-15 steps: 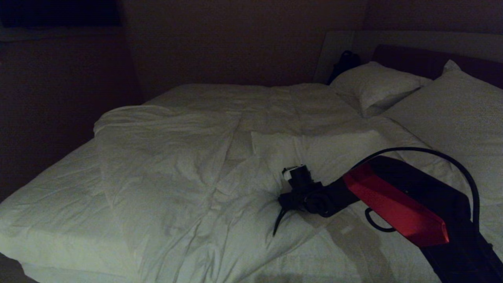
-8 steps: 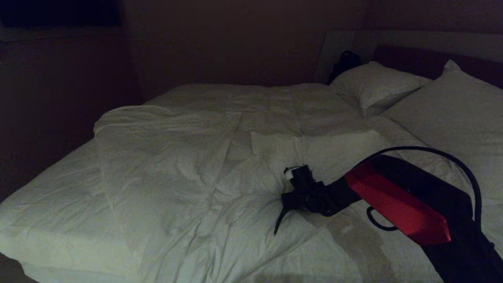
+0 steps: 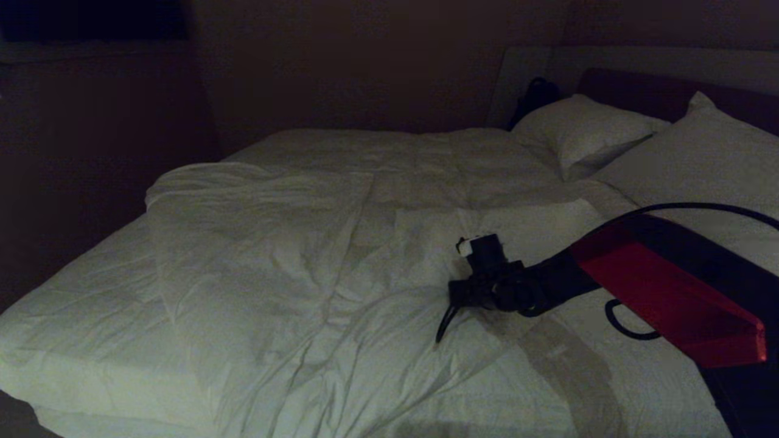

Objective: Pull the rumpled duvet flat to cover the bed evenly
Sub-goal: Flatten the corners of the folded blanket

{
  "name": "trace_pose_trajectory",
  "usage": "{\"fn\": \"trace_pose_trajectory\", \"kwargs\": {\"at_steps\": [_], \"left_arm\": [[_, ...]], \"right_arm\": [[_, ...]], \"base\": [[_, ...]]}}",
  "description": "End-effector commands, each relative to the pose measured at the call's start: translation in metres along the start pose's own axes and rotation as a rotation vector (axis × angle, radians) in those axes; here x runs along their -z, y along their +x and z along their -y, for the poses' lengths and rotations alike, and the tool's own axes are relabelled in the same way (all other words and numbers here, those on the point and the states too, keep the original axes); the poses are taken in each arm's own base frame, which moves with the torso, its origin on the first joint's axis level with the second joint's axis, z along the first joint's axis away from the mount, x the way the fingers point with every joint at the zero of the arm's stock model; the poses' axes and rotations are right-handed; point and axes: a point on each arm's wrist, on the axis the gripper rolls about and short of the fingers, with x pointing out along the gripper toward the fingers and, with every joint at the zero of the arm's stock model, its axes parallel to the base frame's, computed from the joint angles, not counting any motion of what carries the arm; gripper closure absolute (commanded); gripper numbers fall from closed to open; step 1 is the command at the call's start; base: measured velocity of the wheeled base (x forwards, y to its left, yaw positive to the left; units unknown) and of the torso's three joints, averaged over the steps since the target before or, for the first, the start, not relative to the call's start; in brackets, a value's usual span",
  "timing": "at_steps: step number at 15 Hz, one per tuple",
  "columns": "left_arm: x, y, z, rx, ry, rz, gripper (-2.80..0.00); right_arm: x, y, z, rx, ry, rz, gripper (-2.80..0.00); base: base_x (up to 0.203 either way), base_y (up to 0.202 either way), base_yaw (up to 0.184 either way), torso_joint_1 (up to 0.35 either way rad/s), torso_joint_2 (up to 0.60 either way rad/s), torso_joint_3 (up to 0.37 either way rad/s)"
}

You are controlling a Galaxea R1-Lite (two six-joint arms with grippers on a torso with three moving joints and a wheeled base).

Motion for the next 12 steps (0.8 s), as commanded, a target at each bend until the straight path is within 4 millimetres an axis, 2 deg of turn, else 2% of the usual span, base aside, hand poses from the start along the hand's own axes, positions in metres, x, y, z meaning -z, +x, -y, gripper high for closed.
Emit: {"fn": "trace_pose_trajectory", "kwargs": {"at_steps": [1,3,6,11,12], "left_arm": [[0.000,0.000,0.000,0.000,0.000,0.000,0.00],[0.000,0.000,0.000,0.000,0.000,0.000,0.00],[0.000,0.000,0.000,0.000,0.000,0.000,0.00],[0.000,0.000,0.000,-0.001,0.000,0.000,0.00],[0.000,0.000,0.000,-0.001,0.000,0.000,0.00]], "right_arm": [[-0.016,-0.036,0.008,-0.002,0.028,0.044,0.00],[-0.018,-0.061,0.015,-0.001,0.034,0.047,0.00],[-0.008,-0.097,0.028,0.007,0.035,0.026,0.00],[0.026,-0.131,0.047,0.027,0.035,-0.034,0.00],[0.027,-0.134,0.048,0.024,0.040,-0.025,0.00]], "base": [[0.000,0.000,0.000,0.000,0.00,0.000],[0.000,0.000,0.000,0.000,0.00,0.000],[0.000,0.000,0.000,0.000,0.00,0.000],[0.000,0.000,0.000,0.000,0.00,0.000],[0.000,0.000,0.000,0.000,0.00,0.000]]}}
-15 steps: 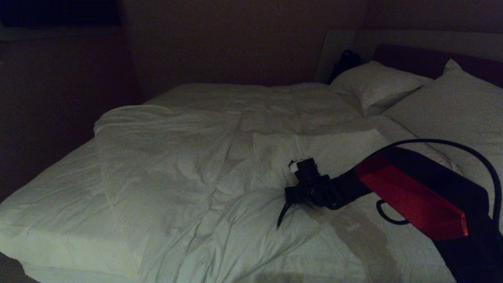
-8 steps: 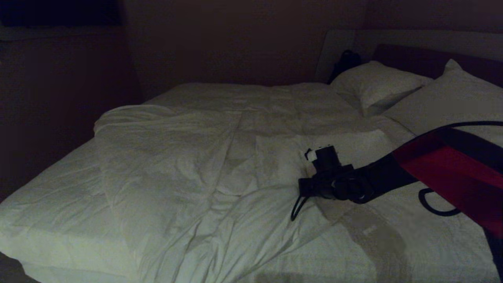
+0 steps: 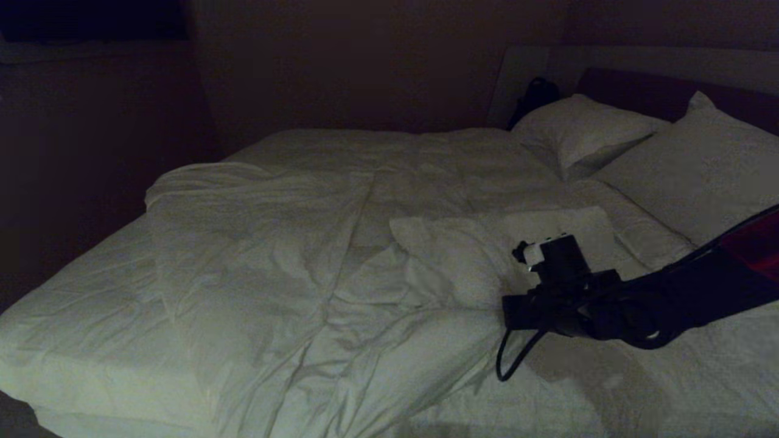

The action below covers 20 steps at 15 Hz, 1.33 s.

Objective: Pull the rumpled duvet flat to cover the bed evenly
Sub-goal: Flatten the corners of the folded blanket

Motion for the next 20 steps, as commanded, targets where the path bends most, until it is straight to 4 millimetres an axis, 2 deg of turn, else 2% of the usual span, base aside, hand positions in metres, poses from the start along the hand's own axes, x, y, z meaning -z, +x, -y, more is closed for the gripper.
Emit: {"fn": "trace_pose_trajectory", "kwargs": {"at_steps": [1,5,9,12,15,20], "left_arm": [[0.000,0.000,0.000,-0.001,0.000,-0.001,0.00],[0.000,0.000,0.000,0.001,0.000,0.000,0.00],[0.000,0.000,0.000,0.001,0.000,-0.001,0.00],[0.000,0.000,0.000,0.000,0.000,-0.001,0.00],[0.000,0.000,0.000,0.001,0.000,-0.001,0.00],[0.000,0.000,0.000,0.001,0.000,-0.001,0.00]], "right_arm": [[0.002,-0.016,0.007,-0.005,0.016,0.033,0.00],[0.035,-0.016,0.027,0.033,0.029,-0.016,0.00],[0.065,-0.026,0.043,0.056,0.041,-0.028,0.00],[0.068,-0.027,0.046,0.059,0.050,-0.012,0.00],[0.097,-0.028,0.056,0.075,0.055,-0.049,0.00],[0.110,-0.020,0.058,0.079,0.083,-0.056,0.00]], "base": [[0.000,0.000,0.000,0.000,0.00,0.000],[0.000,0.000,0.000,0.000,0.00,0.000],[0.000,0.000,0.000,0.000,0.00,0.000],[0.000,0.000,0.000,0.000,0.00,0.000],[0.000,0.000,0.000,0.000,0.00,0.000],[0.000,0.000,0.000,0.000,0.00,0.000]]}}
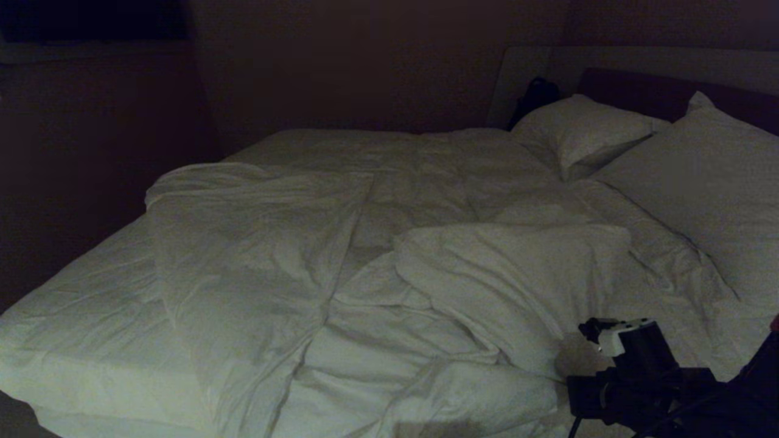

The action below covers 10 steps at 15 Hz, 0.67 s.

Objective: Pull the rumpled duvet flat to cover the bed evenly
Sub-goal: Flatten the corners of the folded blanket

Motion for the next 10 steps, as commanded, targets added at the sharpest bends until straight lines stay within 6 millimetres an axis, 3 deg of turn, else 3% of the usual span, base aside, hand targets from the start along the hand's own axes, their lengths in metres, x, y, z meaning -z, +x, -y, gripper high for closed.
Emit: {"fn": "trace_pose_trajectory", "kwargs": {"at_steps": [1,10], "left_arm": [[0.000,0.000,0.000,0.000,0.000,0.001,0.00],[0.000,0.000,0.000,0.000,0.000,0.000,0.00]], "right_arm": [[0.000,0.009,-0.003,-0.013,0.017,0.046,-2.80],[-0.014,-0.005,-0.004,-0.044,0.036,0.146,-2.80]], "base": [[0.000,0.000,0.000,0.000,0.00,0.000],[0.000,0.000,0.000,0.000,0.00,0.000]]}}
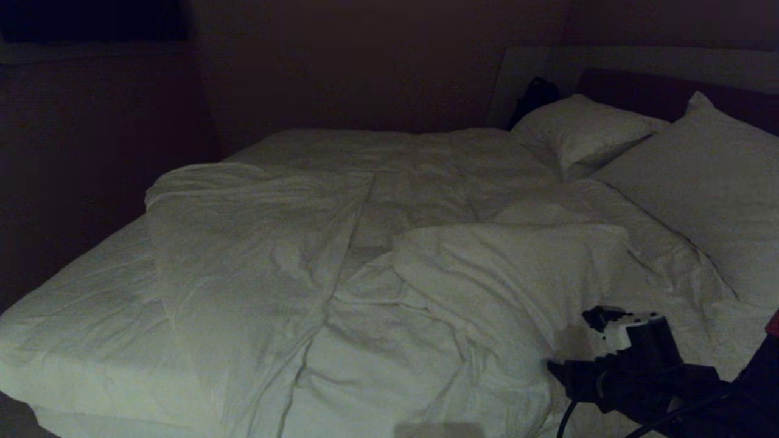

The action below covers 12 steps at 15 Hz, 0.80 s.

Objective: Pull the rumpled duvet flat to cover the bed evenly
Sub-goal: Flatten the corners of the folded blanket

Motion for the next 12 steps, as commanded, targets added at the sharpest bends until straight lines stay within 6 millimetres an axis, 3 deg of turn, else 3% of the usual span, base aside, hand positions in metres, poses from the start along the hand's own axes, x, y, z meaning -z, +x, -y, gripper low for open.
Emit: {"fn": "trace_pose_trajectory", "kwargs": {"at_steps": [1,3,8,11,12], "left_arm": [[0.000,0.000,0.000,0.000,0.000,-0.001,0.00],[0.000,0.000,0.000,-0.001,0.000,-0.001,0.00],[0.000,0.000,0.000,0.000,0.000,-0.001,0.00],[0.000,0.000,0.000,-0.001,0.000,0.000,0.00],[0.000,0.000,0.000,-0.002,0.000,-0.001,0.00]], "right_arm": [[-0.010,-0.010,-0.002,-0.019,0.007,0.052,-2.80],[-0.033,-0.034,-0.008,-0.065,0.008,0.151,-2.80],[-0.110,-0.059,-0.041,-0.137,-0.001,0.247,-2.80],[-0.138,-0.047,-0.061,-0.138,-0.025,0.204,-2.80],[-0.141,-0.038,-0.066,-0.132,-0.036,0.176,0.00]], "base": [[0.000,0.000,0.000,0.000,0.00,0.000],[0.000,0.000,0.000,0.000,0.00,0.000],[0.000,0.000,0.000,0.000,0.00,0.000],[0.000,0.000,0.000,0.000,0.00,0.000],[0.000,0.000,0.000,0.000,0.00,0.000]]}}
